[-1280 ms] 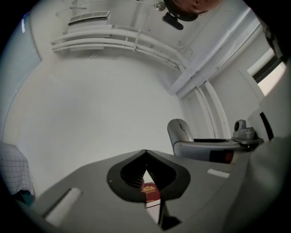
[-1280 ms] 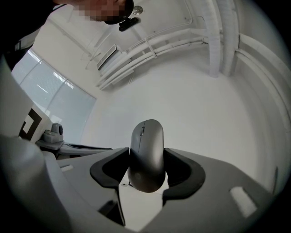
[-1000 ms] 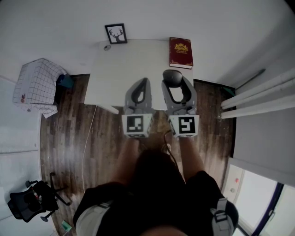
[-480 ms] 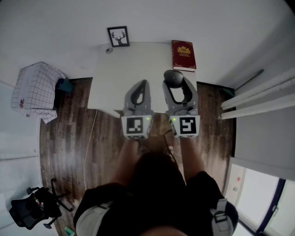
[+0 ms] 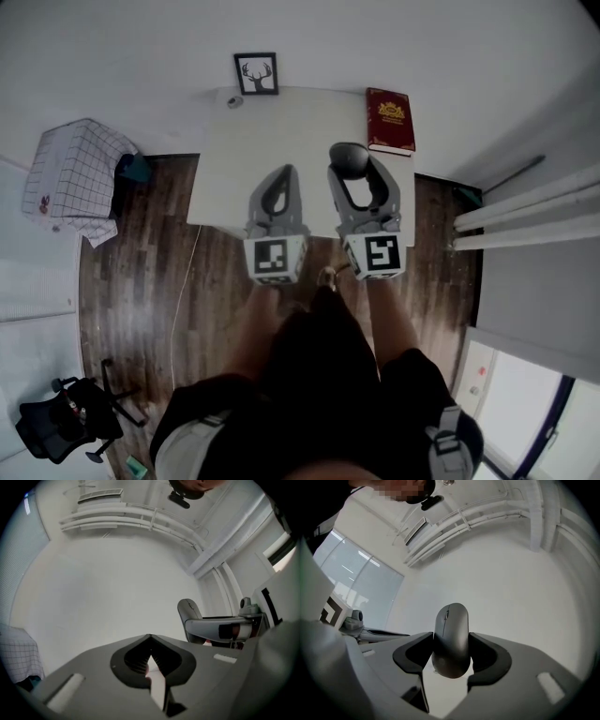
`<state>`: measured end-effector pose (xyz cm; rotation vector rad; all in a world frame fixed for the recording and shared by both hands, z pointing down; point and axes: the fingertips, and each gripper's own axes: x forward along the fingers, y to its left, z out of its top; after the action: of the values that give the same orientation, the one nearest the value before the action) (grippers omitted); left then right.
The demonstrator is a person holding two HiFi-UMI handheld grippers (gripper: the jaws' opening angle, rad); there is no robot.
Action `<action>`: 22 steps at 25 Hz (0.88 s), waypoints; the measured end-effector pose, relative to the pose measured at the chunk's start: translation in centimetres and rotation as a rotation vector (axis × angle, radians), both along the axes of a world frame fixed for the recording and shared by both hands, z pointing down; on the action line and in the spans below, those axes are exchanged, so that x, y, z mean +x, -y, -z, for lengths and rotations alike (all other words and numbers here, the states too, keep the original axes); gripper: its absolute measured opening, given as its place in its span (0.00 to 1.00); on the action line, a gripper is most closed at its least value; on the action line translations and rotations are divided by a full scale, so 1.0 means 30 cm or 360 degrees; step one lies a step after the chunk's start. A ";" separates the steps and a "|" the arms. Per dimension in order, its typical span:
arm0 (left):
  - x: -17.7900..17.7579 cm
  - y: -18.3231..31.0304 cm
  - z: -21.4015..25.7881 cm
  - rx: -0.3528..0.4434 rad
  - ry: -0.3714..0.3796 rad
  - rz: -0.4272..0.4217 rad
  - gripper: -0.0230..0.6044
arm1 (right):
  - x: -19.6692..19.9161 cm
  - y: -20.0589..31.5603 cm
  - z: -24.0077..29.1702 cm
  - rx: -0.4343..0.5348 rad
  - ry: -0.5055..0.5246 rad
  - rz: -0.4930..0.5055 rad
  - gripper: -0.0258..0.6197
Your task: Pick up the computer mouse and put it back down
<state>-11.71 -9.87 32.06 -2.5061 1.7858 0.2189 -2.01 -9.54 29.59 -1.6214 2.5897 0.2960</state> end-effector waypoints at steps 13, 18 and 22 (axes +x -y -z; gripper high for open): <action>-0.186 0.456 -0.174 -0.0186 0.0053 0.0235 0.04 | -0.190 0.523 -0.203 -0.0277 -0.0005 0.0286 0.44; -0.190 0.581 -0.292 -0.0280 0.0099 0.0269 0.04 | -0.227 0.691 -0.367 -0.0473 -0.0029 0.0367 0.44; -0.216 0.670 -0.435 -0.0400 0.0104 0.0277 0.04 | -0.257 0.788 -0.544 -0.0708 -0.0063 0.0407 0.44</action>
<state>-18.18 -29.98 45.09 -2.4577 2.1078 -0.1009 -9.72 -33.17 45.91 -1.3630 3.0064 -0.2875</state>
